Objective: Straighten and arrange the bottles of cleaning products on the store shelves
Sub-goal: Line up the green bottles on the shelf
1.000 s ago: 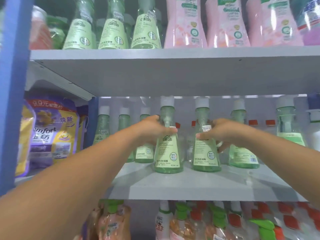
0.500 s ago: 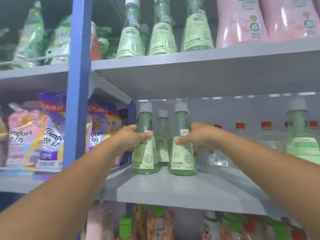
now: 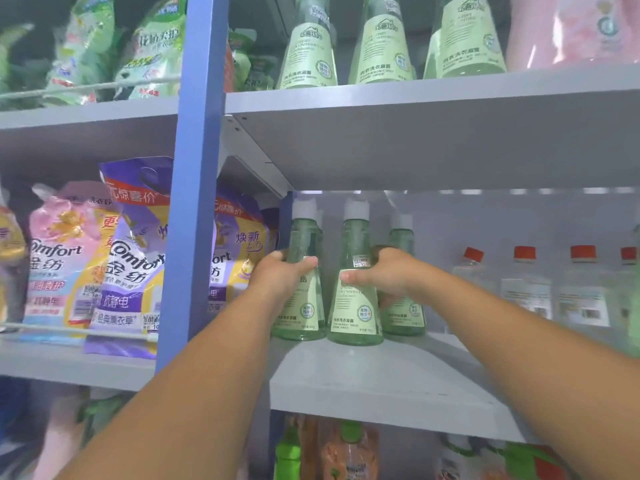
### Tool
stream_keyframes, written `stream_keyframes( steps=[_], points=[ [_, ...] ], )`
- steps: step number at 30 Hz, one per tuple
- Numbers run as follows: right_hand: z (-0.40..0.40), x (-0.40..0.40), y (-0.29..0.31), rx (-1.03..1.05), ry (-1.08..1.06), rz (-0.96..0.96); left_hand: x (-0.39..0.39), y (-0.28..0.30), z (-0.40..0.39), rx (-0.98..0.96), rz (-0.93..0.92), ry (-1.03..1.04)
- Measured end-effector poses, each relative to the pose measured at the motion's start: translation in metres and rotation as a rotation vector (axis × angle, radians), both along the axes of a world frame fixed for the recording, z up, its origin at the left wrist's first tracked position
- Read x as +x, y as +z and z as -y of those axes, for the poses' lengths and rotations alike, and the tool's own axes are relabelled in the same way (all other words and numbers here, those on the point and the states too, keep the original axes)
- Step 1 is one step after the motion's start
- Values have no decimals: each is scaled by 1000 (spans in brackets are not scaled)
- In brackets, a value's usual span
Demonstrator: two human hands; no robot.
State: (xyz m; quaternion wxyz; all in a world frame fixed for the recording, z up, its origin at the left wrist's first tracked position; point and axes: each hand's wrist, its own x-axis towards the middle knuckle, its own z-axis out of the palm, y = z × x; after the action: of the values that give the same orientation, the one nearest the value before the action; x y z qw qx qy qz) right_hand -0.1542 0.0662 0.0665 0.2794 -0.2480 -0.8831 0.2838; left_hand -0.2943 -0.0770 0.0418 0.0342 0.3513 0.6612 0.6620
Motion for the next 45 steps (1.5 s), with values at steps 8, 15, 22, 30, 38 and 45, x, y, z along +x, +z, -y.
stream_keyframes(
  steps=[8, 15, 22, 30, 38, 45],
  points=[
    [4, 5, -26, -75, 44, 143, 24, -14, 22, -559, -169, 186],
    [11, 5, -38, -78, 93, 138, 18, -15, 21, -686, -229, 208],
    [14, 0, -38, -49, 65, 163, 31, -7, 26, -728, -301, 243],
    [28, 9, -35, 34, -16, 145, 11, -17, 17, -660, -199, 212],
    [38, 11, -32, 36, -54, 185, 4, -20, 11, -631, -193, 219],
    [55, 37, -27, 154, -165, 238, 10, -19, 8, -444, -167, 237]
  ],
)
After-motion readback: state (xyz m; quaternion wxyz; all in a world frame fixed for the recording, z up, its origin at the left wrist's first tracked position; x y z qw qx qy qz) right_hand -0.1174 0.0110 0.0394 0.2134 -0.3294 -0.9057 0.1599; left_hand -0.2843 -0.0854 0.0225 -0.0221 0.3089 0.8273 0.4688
